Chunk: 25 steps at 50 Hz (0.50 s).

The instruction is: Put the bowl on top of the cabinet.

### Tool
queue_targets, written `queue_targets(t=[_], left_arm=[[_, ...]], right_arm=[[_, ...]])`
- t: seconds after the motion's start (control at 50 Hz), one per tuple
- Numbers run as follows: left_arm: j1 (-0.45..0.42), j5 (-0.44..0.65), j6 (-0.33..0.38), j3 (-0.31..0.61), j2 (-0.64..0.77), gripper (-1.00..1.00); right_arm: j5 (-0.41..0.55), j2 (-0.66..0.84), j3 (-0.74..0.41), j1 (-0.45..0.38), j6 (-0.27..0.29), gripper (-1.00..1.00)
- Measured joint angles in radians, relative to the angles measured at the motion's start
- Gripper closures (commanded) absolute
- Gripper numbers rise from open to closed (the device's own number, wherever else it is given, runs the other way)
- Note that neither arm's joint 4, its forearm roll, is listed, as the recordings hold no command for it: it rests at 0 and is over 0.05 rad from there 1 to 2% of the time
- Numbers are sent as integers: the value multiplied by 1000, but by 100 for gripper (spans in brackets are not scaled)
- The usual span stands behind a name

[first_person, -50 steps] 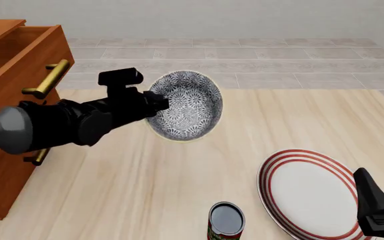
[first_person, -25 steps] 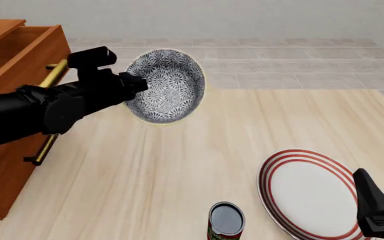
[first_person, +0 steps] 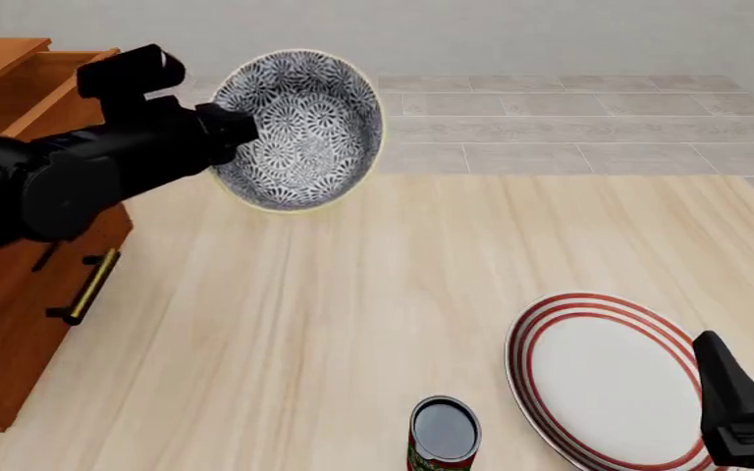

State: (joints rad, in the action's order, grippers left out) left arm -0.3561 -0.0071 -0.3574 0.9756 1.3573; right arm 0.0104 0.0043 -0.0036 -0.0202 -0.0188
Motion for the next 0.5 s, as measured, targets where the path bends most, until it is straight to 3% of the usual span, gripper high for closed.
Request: queue_targets(t=[0.5], left_arm=[[21, 78, 7, 90, -50, 100]], right_arm=[[-1, 1, -1, -3, -1, -100]])
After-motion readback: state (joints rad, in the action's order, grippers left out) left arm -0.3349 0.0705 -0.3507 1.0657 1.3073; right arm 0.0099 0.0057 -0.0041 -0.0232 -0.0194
